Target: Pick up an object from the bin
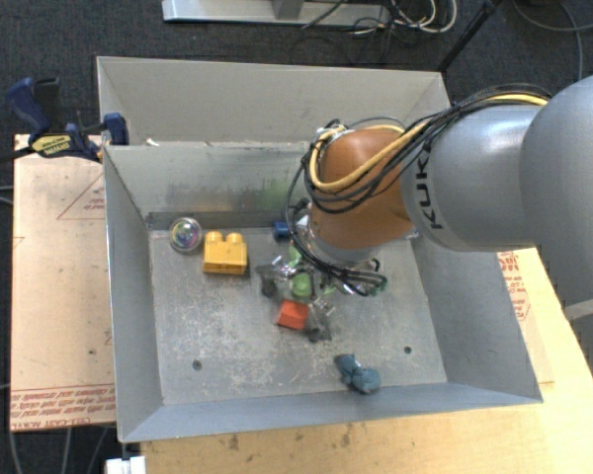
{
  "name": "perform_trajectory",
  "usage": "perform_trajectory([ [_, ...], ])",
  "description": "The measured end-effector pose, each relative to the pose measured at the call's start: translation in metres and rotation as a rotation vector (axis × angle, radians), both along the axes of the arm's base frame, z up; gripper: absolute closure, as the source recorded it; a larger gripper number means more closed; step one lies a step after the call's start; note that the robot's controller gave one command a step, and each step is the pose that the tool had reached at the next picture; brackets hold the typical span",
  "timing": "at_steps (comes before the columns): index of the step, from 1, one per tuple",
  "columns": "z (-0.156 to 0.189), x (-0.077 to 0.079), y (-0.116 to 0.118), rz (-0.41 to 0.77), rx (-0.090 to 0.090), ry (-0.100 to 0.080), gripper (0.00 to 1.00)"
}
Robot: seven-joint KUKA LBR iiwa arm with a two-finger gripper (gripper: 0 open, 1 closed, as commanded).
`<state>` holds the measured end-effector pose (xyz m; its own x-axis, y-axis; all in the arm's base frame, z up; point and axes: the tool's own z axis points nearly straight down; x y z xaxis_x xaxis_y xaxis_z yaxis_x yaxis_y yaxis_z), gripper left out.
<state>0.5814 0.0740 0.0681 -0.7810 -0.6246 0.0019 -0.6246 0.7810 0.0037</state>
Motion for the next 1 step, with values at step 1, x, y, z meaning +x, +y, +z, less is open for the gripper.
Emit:
perform_trajectory([
  [1, 0.0027, 0.0021, -0.0009, -0.002, 0.000, -0.005, 1.00],
])
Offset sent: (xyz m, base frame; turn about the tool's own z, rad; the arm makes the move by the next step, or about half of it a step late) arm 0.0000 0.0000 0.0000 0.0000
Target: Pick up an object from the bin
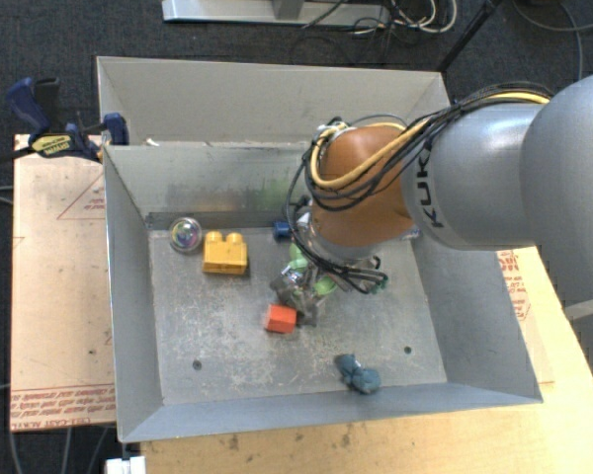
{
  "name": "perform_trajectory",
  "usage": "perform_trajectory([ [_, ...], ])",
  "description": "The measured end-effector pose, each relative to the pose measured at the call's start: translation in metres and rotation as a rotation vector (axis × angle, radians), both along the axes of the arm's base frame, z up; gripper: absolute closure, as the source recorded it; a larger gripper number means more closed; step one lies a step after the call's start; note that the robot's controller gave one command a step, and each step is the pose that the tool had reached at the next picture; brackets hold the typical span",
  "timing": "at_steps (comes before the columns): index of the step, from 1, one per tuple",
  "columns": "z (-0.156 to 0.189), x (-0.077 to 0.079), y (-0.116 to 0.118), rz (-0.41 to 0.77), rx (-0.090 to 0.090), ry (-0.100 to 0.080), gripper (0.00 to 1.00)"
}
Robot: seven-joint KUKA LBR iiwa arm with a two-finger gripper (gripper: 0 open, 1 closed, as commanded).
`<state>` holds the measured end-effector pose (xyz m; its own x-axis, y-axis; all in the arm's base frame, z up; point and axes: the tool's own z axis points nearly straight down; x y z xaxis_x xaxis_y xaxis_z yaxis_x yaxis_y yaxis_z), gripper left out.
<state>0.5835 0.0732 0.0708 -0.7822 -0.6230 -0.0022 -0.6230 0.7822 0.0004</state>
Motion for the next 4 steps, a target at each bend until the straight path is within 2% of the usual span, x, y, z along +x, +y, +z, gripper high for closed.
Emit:
perform_trajectory([
  [1, -0.001, 0.000, 0.000, 0.000, 0.001, 0.000, 0.00],
  [2, -0.001, -0.012, 0.037, 0.438, 0.001, -0.001, 0.00],
  [3, 0.000, -0.012, 0.035, 0.435, 0.000, -0.001, 1.00],
  [4, 0.135, -0.057, 0.062, 0.450, 0.000, -0.008, 1.00],
])
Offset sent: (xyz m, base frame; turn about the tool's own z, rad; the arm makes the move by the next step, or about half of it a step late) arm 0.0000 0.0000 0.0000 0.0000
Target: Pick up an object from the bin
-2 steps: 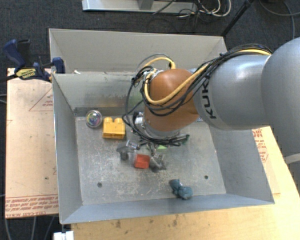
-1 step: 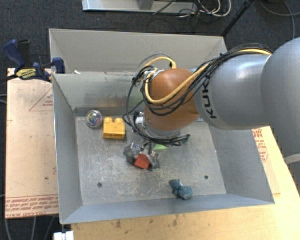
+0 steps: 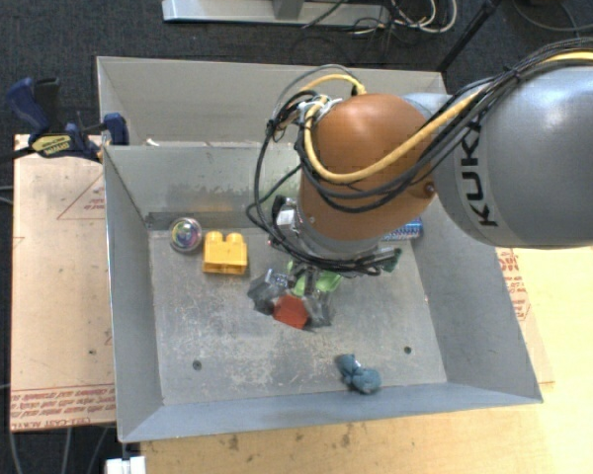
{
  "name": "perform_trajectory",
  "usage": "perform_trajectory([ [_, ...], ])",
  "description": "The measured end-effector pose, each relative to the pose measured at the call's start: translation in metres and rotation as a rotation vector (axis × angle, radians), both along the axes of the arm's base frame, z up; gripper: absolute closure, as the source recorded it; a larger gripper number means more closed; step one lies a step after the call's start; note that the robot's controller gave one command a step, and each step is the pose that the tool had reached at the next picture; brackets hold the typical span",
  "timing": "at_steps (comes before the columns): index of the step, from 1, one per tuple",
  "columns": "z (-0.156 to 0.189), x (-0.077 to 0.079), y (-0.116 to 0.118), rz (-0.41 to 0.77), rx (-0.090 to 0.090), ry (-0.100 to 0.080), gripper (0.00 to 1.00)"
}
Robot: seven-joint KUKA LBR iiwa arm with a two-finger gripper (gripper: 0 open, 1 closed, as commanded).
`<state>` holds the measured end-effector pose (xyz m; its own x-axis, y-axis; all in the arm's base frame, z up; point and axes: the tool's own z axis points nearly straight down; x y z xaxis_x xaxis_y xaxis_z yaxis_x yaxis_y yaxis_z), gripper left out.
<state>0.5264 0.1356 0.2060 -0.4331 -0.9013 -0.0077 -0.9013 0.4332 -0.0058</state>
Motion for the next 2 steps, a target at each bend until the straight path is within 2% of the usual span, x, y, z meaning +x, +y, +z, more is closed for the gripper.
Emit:
perform_trajectory([
  [1, -0.015, -0.015, 0.031, 0.180, -0.003, 0.008, 1.00],
  [2, 0.063, -0.014, 0.018, 0.441, -0.004, 0.001, 1.00],
])
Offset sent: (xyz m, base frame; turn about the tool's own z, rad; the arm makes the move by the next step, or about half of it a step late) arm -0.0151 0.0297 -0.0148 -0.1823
